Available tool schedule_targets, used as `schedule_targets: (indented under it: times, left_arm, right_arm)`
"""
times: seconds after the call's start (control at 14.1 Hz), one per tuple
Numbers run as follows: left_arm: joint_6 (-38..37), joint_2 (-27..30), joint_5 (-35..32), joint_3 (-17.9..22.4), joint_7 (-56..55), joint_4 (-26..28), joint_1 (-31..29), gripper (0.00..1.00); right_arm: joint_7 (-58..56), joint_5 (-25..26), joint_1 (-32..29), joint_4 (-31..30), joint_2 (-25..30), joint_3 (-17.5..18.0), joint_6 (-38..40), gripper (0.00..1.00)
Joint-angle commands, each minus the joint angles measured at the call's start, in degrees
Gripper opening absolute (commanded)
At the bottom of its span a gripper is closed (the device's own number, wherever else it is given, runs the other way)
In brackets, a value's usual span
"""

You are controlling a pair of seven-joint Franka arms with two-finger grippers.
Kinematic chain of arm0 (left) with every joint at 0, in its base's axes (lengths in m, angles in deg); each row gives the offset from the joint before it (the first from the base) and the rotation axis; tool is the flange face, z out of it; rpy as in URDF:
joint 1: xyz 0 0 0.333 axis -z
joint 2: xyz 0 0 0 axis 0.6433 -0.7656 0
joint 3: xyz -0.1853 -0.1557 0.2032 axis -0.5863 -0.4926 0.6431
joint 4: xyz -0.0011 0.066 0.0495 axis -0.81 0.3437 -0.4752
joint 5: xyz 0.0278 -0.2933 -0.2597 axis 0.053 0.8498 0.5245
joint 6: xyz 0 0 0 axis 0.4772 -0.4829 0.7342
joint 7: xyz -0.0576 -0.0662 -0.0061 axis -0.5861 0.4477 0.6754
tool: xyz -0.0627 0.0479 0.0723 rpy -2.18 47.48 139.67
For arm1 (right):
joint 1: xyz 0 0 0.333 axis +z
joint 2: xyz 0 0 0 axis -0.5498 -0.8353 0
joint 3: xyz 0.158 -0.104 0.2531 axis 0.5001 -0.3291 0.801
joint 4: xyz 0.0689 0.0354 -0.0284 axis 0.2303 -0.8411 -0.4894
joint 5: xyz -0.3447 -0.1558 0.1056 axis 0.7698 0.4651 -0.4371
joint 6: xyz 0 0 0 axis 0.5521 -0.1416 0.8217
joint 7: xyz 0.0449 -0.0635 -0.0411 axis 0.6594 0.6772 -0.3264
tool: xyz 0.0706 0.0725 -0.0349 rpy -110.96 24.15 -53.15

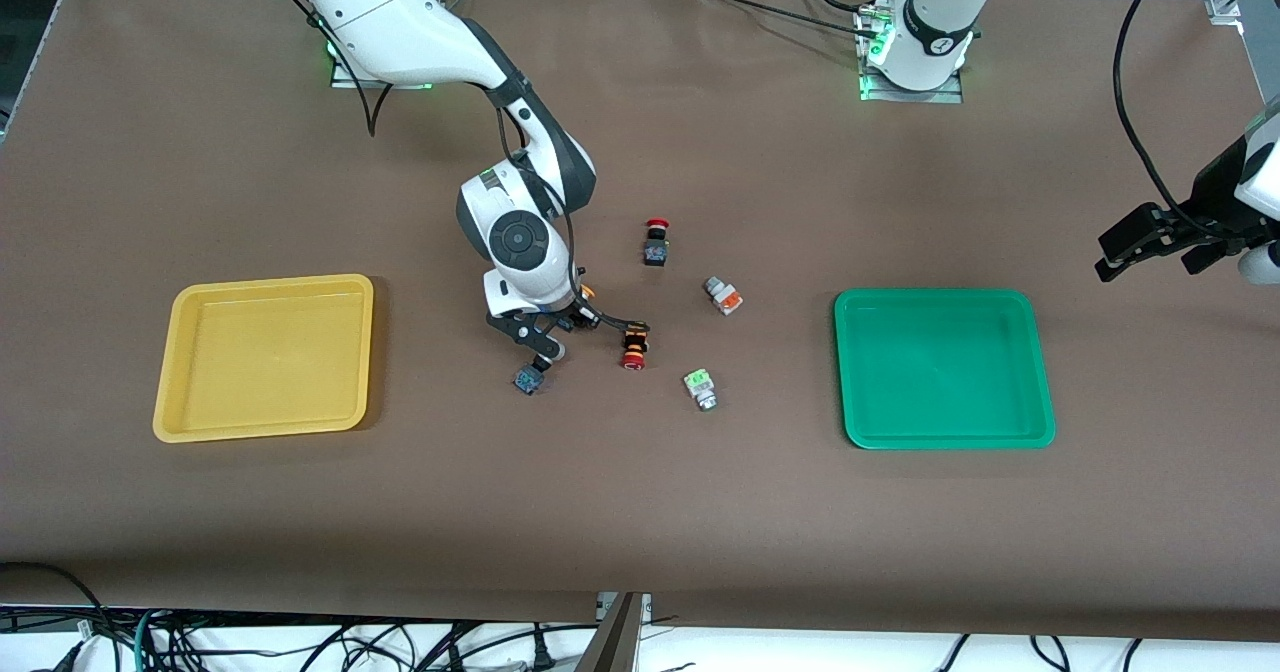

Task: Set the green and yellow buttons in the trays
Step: 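Lift the blue button and carry it over the yellow tray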

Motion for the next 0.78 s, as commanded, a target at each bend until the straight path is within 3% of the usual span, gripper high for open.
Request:
schedule_targets:
  times: [0.0, 0.28, 0.43, 0.57, 0.71]
  left_arm:
    - [-1.14, -1.27, 0.37, -0.27, 0.50, -1.82, -0.43, 1.00]
    - [-1.66, -4.86, 1.07, -0.45, 0.58, -1.65, -0.43, 1.00]
    - [-4.46, -5.32, 2.56, -0.54, 1.20, -1.03, -0.43, 1.00]
    - [-6.05, -5.41, 2.92, -1.93, -0.37, -0.59, 0.88, 1.00]
    - [-6.50, -6.80, 2.92, -5.27, -9.47, 0.19, 1.94, 1.00]
  right_arm:
    - [-3.33, -0.32, -0.70, -1.36, 4.97, -3.08, 1.13, 0.00]
    - [-28.59, -0.58, -9.73, 1.01, 11.04, -6.87, 18.60, 0.00]
    - [-40.83, 0.03, -13.96, 0.92, 12.63, -9.94, 23.17, 0.00]
    - [-55.48, -0.05, -15.99, 0.83, 12.29, -16.25, 25.31, 0.00]
    - [-65.80, -0.32, -21.85, 0.83, 10.54, -17.69, 24.35, 0.00]
